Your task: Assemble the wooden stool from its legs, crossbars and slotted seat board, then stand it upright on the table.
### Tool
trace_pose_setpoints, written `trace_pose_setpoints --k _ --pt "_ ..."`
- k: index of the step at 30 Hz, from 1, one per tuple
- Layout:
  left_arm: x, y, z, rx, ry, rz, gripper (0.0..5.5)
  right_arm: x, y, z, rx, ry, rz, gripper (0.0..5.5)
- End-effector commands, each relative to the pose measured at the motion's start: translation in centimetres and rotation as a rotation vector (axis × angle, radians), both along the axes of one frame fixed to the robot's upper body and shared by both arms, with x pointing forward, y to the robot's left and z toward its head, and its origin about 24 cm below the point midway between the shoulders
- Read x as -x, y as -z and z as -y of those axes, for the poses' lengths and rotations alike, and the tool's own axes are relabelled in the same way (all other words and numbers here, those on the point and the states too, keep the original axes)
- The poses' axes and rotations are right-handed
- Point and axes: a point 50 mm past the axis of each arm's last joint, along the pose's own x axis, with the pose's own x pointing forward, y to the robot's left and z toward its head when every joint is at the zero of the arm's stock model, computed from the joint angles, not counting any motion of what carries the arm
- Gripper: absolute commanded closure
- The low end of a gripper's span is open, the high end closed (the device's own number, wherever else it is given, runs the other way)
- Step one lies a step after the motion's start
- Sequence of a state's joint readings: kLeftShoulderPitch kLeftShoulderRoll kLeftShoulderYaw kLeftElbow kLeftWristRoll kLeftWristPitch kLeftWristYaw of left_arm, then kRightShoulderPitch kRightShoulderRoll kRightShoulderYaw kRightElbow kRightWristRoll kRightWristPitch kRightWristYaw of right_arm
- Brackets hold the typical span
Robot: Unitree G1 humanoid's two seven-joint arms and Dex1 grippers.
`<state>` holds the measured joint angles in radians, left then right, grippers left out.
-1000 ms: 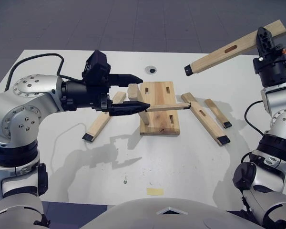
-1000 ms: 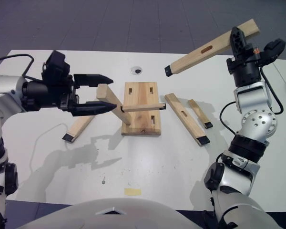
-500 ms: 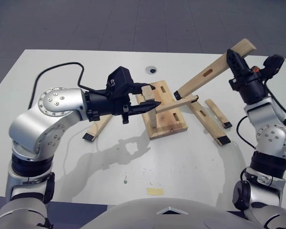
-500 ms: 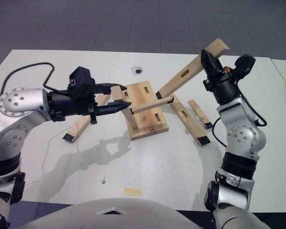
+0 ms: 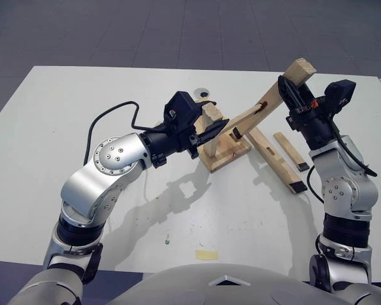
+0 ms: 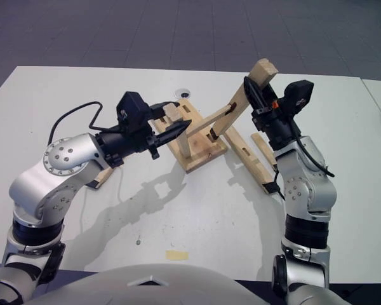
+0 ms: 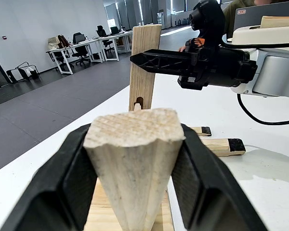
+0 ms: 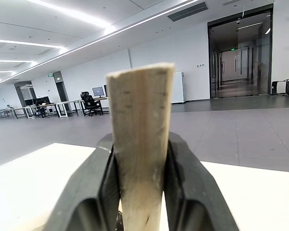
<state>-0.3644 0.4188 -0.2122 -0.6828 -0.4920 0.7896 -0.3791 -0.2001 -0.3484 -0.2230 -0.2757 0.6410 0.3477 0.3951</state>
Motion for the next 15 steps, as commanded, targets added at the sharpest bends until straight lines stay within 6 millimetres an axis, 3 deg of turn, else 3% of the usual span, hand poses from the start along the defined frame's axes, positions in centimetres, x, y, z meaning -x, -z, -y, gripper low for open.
trace_pose_setpoints --k 1,6,15 --pt "-0.4 1.8 -0.3 -0.055 -0.036 -0.093 3.48 0.2 -0.1 -0.8 0.028 -0.049 0.021 4.49" --pt "-0.5 2.1 -0.6 -0.069 -0.043 -0.104 3.48 0.1 -0.1 -2.0 0.136 -0.062 0.064 4.49" --pt "-0.6 2.9 -0.6 -0.095 -0.040 -0.118 3.48 -0.6 1.0 -3.2 0.164 -0.052 0.038 4.49"
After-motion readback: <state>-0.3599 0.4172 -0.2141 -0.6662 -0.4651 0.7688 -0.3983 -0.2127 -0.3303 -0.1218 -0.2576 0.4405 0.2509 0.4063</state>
